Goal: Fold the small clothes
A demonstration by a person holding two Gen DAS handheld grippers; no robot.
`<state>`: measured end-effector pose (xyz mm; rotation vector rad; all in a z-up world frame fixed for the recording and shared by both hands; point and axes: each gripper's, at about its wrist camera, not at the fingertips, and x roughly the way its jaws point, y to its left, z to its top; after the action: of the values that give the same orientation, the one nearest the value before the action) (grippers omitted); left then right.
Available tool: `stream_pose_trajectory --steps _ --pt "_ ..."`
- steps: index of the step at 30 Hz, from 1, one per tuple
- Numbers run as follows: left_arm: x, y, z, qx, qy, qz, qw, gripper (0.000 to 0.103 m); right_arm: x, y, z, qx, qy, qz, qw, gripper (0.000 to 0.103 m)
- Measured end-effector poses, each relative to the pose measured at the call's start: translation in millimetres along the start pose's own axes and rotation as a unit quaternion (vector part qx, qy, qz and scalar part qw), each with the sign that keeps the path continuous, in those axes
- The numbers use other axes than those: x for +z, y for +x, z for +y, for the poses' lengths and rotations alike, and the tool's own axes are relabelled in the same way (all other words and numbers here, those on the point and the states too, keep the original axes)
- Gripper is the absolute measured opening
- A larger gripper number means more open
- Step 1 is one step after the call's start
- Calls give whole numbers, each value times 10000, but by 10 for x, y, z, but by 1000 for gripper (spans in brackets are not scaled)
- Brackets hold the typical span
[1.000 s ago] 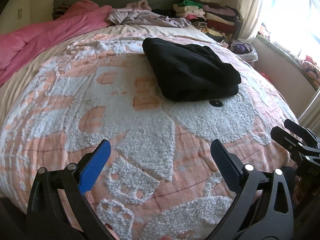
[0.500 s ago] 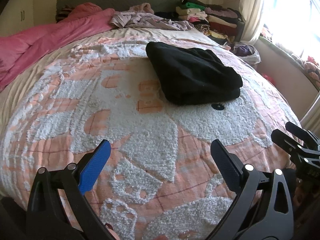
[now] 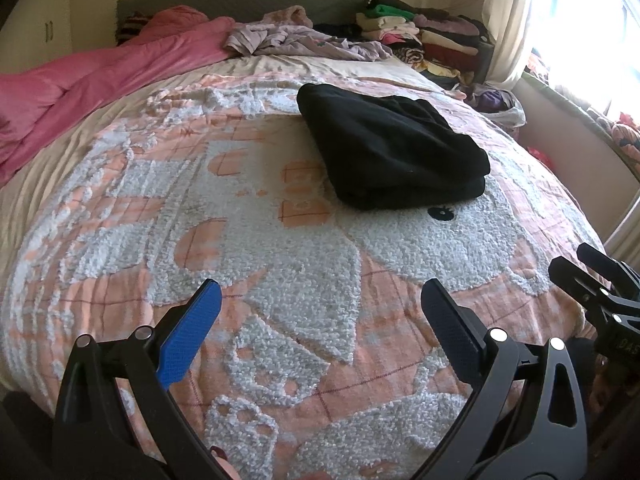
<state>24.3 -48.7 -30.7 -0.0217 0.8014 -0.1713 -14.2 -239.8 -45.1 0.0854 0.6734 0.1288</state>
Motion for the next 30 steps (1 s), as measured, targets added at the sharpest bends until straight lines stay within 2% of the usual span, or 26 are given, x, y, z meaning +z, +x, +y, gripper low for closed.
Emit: stream_pose_trajectory --steps 30 --pt "15 -17 17 126 -26 -17 9999 94 -1 9 -4 -34 2 26 10000 99"
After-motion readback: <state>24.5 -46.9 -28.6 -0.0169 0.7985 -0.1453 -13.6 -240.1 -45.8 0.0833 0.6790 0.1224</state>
